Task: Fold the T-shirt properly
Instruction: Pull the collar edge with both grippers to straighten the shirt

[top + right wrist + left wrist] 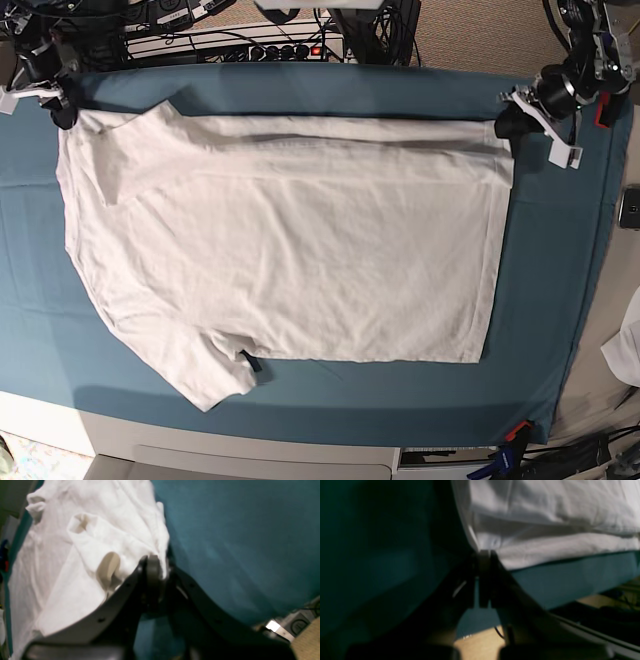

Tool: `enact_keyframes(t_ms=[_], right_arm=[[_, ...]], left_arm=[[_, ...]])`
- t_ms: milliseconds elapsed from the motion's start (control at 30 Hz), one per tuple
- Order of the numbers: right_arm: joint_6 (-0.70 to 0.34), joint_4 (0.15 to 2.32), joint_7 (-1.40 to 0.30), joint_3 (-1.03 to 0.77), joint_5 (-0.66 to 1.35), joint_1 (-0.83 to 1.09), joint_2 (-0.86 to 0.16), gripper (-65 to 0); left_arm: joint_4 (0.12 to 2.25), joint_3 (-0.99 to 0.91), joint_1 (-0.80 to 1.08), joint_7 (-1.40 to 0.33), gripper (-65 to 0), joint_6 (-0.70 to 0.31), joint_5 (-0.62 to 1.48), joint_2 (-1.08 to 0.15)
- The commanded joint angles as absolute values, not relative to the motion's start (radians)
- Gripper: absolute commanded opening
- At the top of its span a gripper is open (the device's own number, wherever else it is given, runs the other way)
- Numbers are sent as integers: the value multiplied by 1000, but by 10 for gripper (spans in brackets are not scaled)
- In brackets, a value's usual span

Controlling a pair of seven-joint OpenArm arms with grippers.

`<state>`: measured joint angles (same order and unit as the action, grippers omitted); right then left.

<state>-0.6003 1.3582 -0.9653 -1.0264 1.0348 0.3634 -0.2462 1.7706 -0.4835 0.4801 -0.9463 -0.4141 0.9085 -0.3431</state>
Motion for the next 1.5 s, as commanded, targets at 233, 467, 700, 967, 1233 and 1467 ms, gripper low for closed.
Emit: enact_keyframes(t_ms=[233, 467, 700, 967, 1233, 1467], right_arm=[[-606, 1382, -950, -1036, 1062, 424, -320, -650], [-606, 1382, -963, -1036, 1062, 439, -347, -650], [-606, 1382, -969, -1036, 1077, 474, -346, -650], [-606, 1382, -968, -1036, 1081, 485, -346, -650], [-665, 1382, -902, -1036, 1065, 485, -346, -584], [-665, 1382, -747, -1036, 954, 484, -347, -584]], left_arm=[[1833, -558, 566, -954, -650, -414, 920, -355], [1833, -587, 588, -963, -650, -415, 936, -350], [1833, -587, 606, -970, -650, -416, 943, -346], [1833, -587, 607, -968, -650, -430, 942, -346], [1833, -587, 607, -931, -364, -499, 884, -346], [1833, -587, 601, -916, -364, -498, 796, -347]])
